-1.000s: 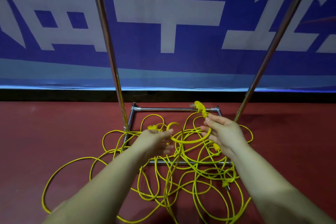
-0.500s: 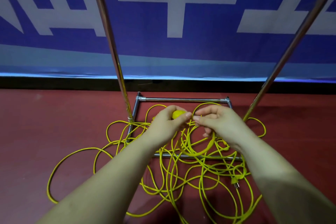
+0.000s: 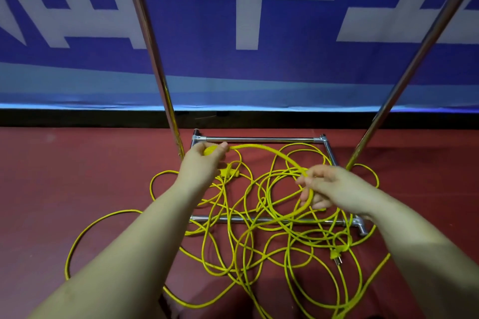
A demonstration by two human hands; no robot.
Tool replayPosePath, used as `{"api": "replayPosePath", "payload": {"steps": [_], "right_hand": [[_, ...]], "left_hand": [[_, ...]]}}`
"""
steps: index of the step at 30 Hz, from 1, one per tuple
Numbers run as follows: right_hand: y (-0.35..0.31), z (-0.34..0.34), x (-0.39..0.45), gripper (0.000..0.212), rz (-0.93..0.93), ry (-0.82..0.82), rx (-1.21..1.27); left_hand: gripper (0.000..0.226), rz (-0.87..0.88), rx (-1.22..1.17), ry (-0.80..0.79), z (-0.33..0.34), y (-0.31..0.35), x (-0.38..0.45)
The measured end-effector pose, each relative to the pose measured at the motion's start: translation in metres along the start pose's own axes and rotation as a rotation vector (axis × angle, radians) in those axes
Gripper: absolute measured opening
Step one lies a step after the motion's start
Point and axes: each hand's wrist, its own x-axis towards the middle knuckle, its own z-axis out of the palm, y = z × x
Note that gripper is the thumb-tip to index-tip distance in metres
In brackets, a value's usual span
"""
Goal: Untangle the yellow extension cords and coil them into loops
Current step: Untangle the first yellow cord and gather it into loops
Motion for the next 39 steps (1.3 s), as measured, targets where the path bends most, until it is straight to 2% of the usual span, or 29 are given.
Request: {"api": "replayPosePath", "payload": {"steps": [5, 8, 10, 12, 14, 16, 19, 20, 22, 26, 29, 31, 35, 39], "right_hand": [[-0.019, 0.005, -0.007, 0.016, -0.072, 0.094, 0.494], [-0.026, 0.011, -0.005, 0.015, -0.073, 0.166, 0.734], [-0.028, 0.013, -0.001, 0.014, -0.069, 0.21, 0.834], [-0.027, 0.013, 0.005, 0.013, -0.054, 0.269, 0.885], [-0.024, 0.01, 0.011, 0.014, -0.025, 0.347, 0.91], [-0.019, 0.005, 0.017, 0.015, 0.002, 0.419, 0.918], [-0.011, -0.002, 0.024, 0.014, 0.031, 0.437, 0.925], [-0.01, -0.002, 0.025, 0.016, 0.033, 0.404, 0.921], [-0.012, 0.002, 0.025, 0.024, 0.045, 0.3, 0.8], [-0.014, 0.023, 0.023, 0.045, 0.117, 0.035, 0.382], [-0.006, 0.046, 0.019, 0.028, 0.09, -0.194, 0.127], [-0.001, 0.057, 0.017, 0.009, 0.001, -0.266, -0.048], [-0.002, 0.068, 0.018, 0.017, -0.112, -0.273, -0.043], [-0.014, 0.07, 0.015, 0.013, -0.128, -0.218, 0.245]], "left_hand": [[0.022, -0.112, 0.032, -0.141, 0.017, -0.003, -0.011], [0.033, -0.153, 0.155, -0.291, 0.029, -0.011, -0.017], [0.056, -0.196, 0.244, -0.442, 0.037, -0.017, -0.026], [0.066, -0.231, 0.317, -0.621, 0.044, -0.02, -0.037], [0.069, -0.28, 0.275, -0.738, 0.047, -0.02, -0.046], [0.062, -0.275, 0.264, -0.779, 0.046, -0.021, -0.05], [0.028, -0.09, 0.455, -0.714, 0.039, -0.026, -0.046], [0.023, -0.07, 0.435, -0.699, 0.037, -0.026, -0.043], [0.024, -0.092, 0.257, -0.656, 0.036, -0.022, -0.039], [0.021, -0.132, 0.019, -0.518, 0.028, -0.008, -0.027], [0.016, -0.19, -0.148, -0.482, 0.022, -0.006, -0.022], [0.01, -0.236, -0.262, -0.421, 0.019, -0.004, -0.02], [0.005, -0.247, -0.426, -0.363, 0.013, 0.002, -0.016], [0.009, -0.249, -0.462, -0.361, 0.011, 0.002, -0.012]]}}
